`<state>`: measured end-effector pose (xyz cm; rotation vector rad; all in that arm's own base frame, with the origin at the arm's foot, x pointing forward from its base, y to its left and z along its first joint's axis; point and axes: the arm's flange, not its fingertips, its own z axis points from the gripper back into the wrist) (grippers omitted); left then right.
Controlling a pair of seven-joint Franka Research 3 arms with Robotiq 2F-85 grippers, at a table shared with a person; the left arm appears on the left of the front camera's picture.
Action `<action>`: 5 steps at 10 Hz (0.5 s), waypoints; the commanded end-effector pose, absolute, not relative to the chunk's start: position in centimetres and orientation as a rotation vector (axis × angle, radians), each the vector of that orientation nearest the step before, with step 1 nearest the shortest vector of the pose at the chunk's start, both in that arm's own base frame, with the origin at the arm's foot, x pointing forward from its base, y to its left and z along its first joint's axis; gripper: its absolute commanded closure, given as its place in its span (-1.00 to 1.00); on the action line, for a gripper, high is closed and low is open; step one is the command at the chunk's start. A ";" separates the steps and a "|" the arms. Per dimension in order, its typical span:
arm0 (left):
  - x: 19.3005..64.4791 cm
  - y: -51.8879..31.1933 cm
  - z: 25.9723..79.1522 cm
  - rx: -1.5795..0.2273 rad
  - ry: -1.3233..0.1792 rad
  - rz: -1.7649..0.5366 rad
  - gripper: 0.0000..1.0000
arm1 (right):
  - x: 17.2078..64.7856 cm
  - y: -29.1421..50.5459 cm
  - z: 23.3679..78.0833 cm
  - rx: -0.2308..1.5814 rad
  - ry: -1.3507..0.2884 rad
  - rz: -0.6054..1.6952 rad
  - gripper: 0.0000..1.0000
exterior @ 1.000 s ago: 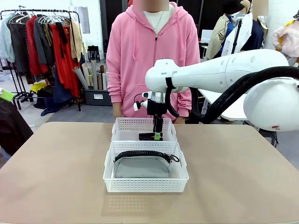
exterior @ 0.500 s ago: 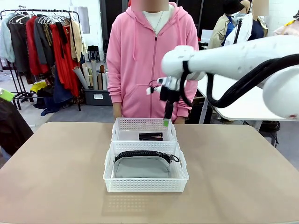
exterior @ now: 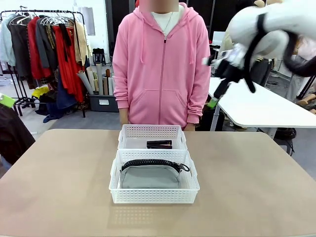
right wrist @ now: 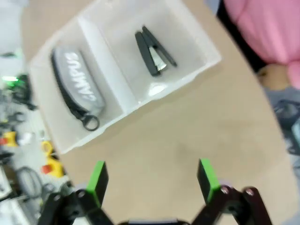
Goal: Distribute items into two baskets.
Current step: Place the picked Stapler into the Organizing basket as instructed by the person.
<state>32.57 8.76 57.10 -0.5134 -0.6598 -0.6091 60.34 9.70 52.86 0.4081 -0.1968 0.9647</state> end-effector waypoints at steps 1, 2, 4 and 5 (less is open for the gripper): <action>32.6 8.8 57.1 -0.527 -0.678 -0.622 -1.00 | 55.6 4.1 53.7 0.513 -0.273 0.808 -1.00; 32.6 8.8 57.1 -0.527 -0.678 -0.622 -1.00 | 54.1 1.0 54.1 0.548 -0.305 0.742 -1.00; 32.6 8.8 57.1 -0.527 -0.678 -0.622 -1.00 | 49.9 -4.4 54.0 0.600 -0.394 0.657 -1.00; 32.6 8.8 57.1 -0.527 -0.678 -0.622 -1.00 | 48.0 -6.6 53.9 0.616 -0.445 0.616 -1.00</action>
